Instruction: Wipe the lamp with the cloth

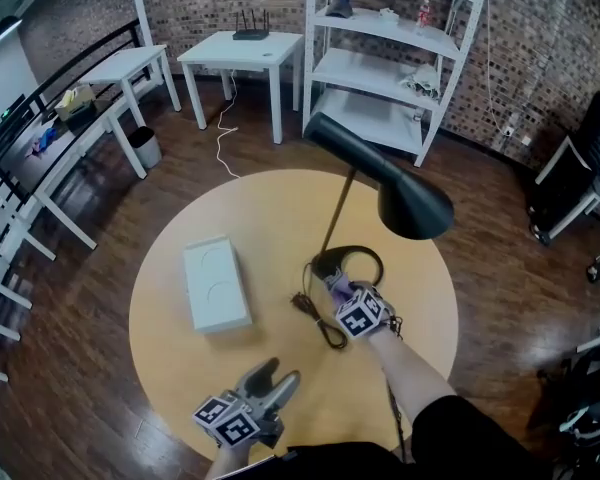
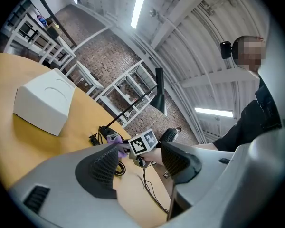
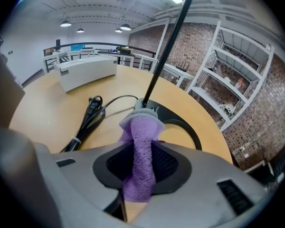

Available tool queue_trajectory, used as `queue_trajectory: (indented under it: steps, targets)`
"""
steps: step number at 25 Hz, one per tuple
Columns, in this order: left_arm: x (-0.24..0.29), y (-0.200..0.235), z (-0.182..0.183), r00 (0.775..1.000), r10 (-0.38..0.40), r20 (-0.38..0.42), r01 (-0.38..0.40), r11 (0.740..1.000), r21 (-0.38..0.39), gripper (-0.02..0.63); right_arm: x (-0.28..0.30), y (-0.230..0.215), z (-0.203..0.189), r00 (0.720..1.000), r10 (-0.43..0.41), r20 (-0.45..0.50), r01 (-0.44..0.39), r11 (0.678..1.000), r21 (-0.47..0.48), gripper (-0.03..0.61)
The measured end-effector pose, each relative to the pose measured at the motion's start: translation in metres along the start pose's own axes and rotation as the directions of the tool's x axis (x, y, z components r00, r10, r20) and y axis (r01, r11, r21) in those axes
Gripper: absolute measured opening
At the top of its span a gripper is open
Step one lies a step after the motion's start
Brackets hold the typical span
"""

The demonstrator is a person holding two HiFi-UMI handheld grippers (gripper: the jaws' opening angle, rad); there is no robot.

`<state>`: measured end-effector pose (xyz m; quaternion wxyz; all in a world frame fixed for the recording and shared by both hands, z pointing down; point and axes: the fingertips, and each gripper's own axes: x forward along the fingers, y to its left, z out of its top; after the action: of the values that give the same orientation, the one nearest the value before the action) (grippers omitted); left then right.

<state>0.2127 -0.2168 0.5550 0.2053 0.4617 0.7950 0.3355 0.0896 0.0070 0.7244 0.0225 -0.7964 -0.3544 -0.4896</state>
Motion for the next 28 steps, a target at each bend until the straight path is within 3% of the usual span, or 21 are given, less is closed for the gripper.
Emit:
queue_trajectory:
  steps: [3,7,9,11,14,18,20,22,24,25,26,28]
  targets:
    - [0.002,-0.002,0.001,1.0,0.01,-0.017,-0.009,0.999,0.031,0.27,-0.01,-0.008,-0.02,0.999,-0.02,-0.031,0.019,1.0,-0.021,0.095]
    - [0.012,-0.009,0.002,1.0,0.01,-0.02,-0.009,0.998,0.061,0.27,-0.011,-0.003,-0.049,0.993,0.106,-0.044,-0.099,0.987,0.13,0.095]
    - [0.016,-0.014,0.002,1.0,0.011,-0.009,-0.011,0.998,0.06,0.27,-0.035,-0.003,-0.037,0.994,0.104,0.018,-0.106,0.989,0.099,0.094]
    - [0.021,-0.02,0.001,1.0,0.01,0.003,-0.01,0.998,0.058,0.27,-0.079,-0.006,0.002,0.987,0.075,0.144,-0.075,0.997,-0.008,0.094]
    - [0.034,-0.031,0.0,1.0,0.001,0.02,-0.002,0.998,0.063,0.268,-0.161,-0.009,0.08,0.92,0.093,0.38,-0.033,0.986,-0.161,0.094]
    - [0.05,-0.043,0.003,0.998,-0.016,0.062,0.012,0.998,0.064,0.269,-0.28,-0.02,0.174,0.77,0.077,0.634,0.138,0.949,-0.283,0.094]
    - [0.056,-0.049,0.004,0.996,-0.024,0.089,0.018,0.998,0.061,0.27,-0.304,-0.033,0.198,0.729,0.002,0.685,0.322,0.882,-0.345,0.094]
    - [0.058,-0.054,0.003,0.993,-0.033,0.112,0.026,0.997,0.067,0.27,-0.3,-0.052,0.21,0.708,-0.121,0.696,0.534,0.737,-0.415,0.095]
    - [0.06,-0.061,0.005,0.991,-0.038,0.131,0.028,0.997,0.075,0.27,-0.292,-0.074,0.217,0.682,-0.233,0.693,0.666,0.589,-0.457,0.095]
    - [0.06,-0.065,0.007,0.99,-0.037,0.138,0.027,0.997,0.079,0.27,-0.29,-0.084,0.218,0.671,-0.267,0.692,0.696,0.55,-0.462,0.096]
    - [0.06,-0.067,0.009,0.989,-0.035,0.143,0.024,0.996,0.083,0.27,-0.29,-0.094,0.219,0.665,-0.289,0.688,0.709,0.535,-0.46,0.097]
    - [0.059,-0.069,0.012,0.989,-0.029,0.145,0.016,0.996,0.092,0.27,-0.285,-0.107,0.213,0.677,-0.311,0.668,0.705,0.534,-0.466,0.097]
